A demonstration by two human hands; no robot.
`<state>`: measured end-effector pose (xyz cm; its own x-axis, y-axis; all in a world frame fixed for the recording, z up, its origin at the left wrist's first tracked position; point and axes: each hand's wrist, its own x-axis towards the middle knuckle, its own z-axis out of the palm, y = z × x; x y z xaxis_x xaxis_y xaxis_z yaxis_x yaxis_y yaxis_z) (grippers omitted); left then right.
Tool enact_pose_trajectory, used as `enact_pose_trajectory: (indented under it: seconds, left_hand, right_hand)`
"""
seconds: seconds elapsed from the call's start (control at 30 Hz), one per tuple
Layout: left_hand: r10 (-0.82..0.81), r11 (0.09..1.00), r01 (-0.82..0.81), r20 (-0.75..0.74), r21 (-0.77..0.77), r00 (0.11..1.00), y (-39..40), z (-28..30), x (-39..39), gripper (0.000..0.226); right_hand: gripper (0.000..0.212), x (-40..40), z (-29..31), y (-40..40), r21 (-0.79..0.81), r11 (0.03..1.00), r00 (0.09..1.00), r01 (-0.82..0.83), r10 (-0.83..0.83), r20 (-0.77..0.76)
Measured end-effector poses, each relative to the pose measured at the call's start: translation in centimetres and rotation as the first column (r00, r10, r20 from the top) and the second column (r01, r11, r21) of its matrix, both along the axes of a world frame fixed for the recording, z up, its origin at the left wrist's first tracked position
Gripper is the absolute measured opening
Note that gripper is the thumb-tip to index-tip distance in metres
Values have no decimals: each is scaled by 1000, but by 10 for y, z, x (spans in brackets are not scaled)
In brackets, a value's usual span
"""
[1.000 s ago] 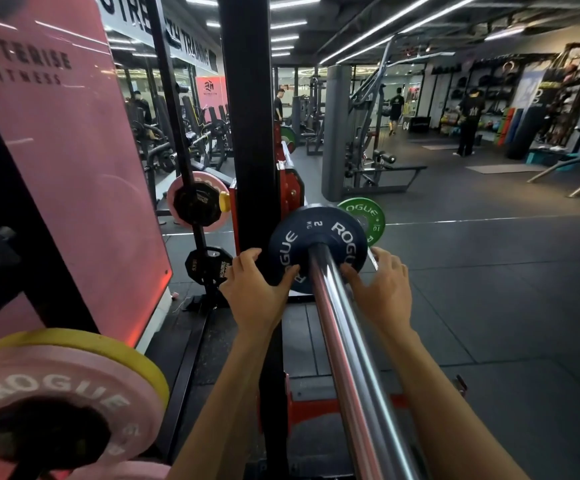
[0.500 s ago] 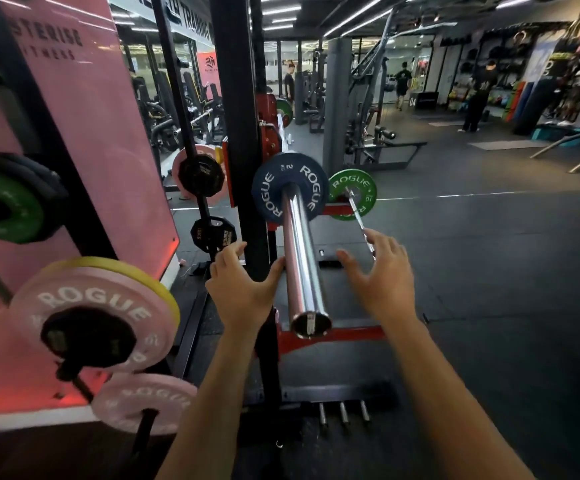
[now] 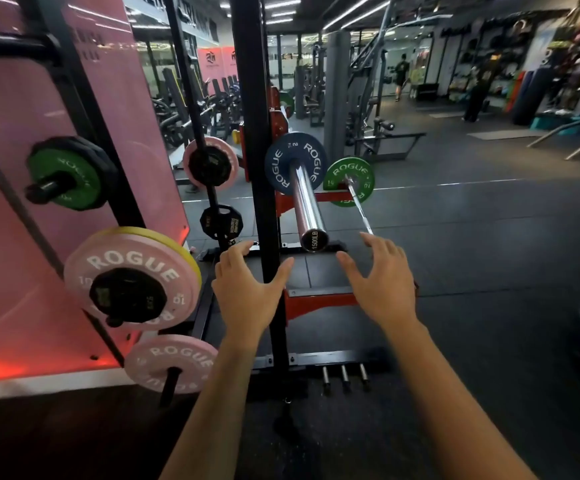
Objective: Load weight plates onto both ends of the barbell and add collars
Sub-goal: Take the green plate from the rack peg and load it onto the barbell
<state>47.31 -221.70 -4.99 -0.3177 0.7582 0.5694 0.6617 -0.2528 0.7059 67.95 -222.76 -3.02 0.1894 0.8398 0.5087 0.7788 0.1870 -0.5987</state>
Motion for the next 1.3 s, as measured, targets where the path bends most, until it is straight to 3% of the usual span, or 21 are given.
enact_pose_trajectory:
  seconds: [0.23,0.5,0.67,0.8,1.0,1.3]
  left_hand:
    - [-45,997,46,-5,65,999,-63,9,-70,62]
    - [243,965,-242,0,103,970,-175,19,-245,57]
    - [513,857,-501,-112,120,851,-238,19,-339,63]
    - [596,802,-584,-118,123,794,-261,9,-389,60]
    - [609,793,-608,-96,49,787,-228,-7,-421,59]
    - [528,847,-532,-141,17,837,-67,4,-468,62]
  right_hand:
    - [62,-74,2,-63,3,1000,1000,-1,1,15]
    - [60,-262,14,-116,102,948,947,-302,286,143]
    - [57,-379,13,-147,146,854,854,-499,456,250]
    - [57,-444,11,-157,126,805,798,-580,531,283]
    - [57,-487,-1,-118,125,800,796,-586,540,273]
    - [51,-514,9,30,159,869,876,-469,434,211]
